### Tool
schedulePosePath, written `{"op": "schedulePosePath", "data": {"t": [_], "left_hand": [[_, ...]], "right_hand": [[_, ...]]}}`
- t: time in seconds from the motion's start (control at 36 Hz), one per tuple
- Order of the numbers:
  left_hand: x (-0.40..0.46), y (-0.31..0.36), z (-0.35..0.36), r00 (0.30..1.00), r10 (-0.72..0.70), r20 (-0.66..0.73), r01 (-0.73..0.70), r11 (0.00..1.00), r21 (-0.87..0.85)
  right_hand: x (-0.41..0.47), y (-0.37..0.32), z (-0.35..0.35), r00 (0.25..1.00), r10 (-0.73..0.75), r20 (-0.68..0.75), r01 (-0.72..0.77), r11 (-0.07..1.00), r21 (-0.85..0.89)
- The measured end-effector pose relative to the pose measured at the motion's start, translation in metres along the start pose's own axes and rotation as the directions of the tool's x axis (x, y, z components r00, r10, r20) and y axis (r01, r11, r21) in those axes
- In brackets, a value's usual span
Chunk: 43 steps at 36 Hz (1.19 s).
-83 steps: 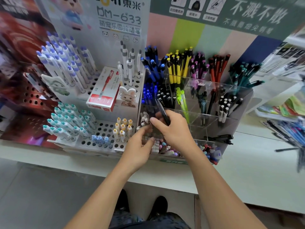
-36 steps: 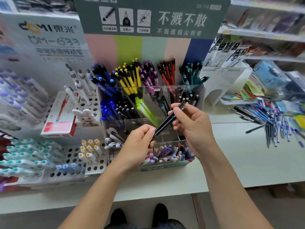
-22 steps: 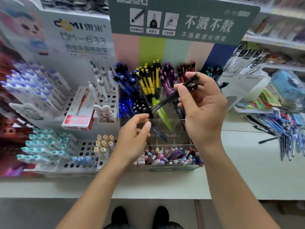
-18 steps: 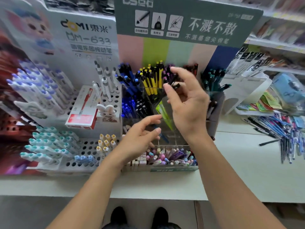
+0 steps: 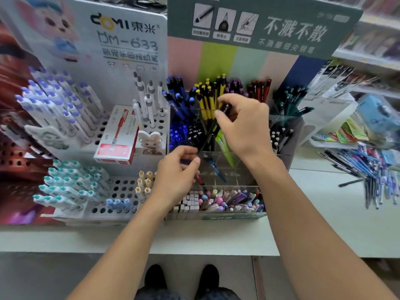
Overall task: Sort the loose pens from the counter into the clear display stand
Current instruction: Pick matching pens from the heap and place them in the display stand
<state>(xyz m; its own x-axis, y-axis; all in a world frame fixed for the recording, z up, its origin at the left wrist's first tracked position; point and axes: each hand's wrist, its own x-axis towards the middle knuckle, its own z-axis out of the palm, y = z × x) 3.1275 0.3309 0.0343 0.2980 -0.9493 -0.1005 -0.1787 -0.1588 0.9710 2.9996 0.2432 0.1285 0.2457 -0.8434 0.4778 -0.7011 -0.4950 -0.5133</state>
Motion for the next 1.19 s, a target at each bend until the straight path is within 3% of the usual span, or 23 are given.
{"op": "schedulePosePath", "data": {"t": [0.08,0.14,0.39,0.56,0.64,0.72,0.78,0.83,0.89,1.0,1.11,1.19], "left_hand": [[0.003,0.000,0.000,1.000,-0.003,0.011,0.003,1.000,0.011],[0.005,-0.001,0.000,1.000,-0.007,0.009,0.007,1.000,0.015],[0.008,-0.002,0.001,1.000,0.015,0.016,-0.015,0.999,0.035],[0.009,-0.002,0.006,1.000,0.018,0.003,-0.018,1.000,0.019],[0.004,0.001,0.014,0.998,0.042,-0.056,-0.042,0.999,0.013],[-0.006,0.002,0.026,0.977,0.050,-0.208,-0.053,0.999,-0.008],[-0.014,0.005,0.037,0.961,0.042,-0.274,-0.050,0.998,-0.024],[-0.023,0.008,0.054,0.961,0.059,-0.270,-0.064,0.998,-0.010],[-0.031,0.010,0.077,0.976,0.074,-0.204,-0.076,0.997,-0.001],[-0.045,0.014,0.152,0.998,0.054,0.041,-0.058,0.992,0.108],[-0.060,0.021,0.249,0.970,-0.019,0.242,-0.023,0.985,0.172],[-0.078,0.031,0.335,0.941,-0.050,0.335,-0.012,0.984,0.180]], "right_hand": [[0.009,0.002,-0.009,0.983,0.101,-0.153,-0.090,0.993,0.077],[0.012,0.003,-0.010,0.983,0.110,-0.150,-0.101,0.993,0.062],[-0.011,0.002,0.027,0.977,0.061,0.206,-0.044,0.995,-0.088],[-0.007,0.006,0.028,0.956,0.067,0.286,-0.038,0.994,-0.106],[-0.013,0.010,0.025,0.933,-0.011,0.359,0.083,0.979,-0.186],[-0.028,0.016,0.022,0.935,-0.158,0.317,0.211,0.967,-0.141],[-0.039,0.024,0.014,0.963,-0.204,0.174,0.215,0.975,-0.051],[-0.051,0.035,-0.006,0.985,-0.170,-0.014,0.171,0.983,0.061],[-0.071,0.055,-0.030,0.990,-0.086,-0.111,0.101,0.986,0.136],[-0.126,0.135,-0.077,0.971,0.236,-0.041,-0.228,0.961,0.156],[-0.177,0.244,-0.130,0.784,0.618,0.054,-0.620,0.781,0.077],[-0.210,0.326,-0.186,0.655,0.751,0.083,-0.756,0.653,0.046]]}}
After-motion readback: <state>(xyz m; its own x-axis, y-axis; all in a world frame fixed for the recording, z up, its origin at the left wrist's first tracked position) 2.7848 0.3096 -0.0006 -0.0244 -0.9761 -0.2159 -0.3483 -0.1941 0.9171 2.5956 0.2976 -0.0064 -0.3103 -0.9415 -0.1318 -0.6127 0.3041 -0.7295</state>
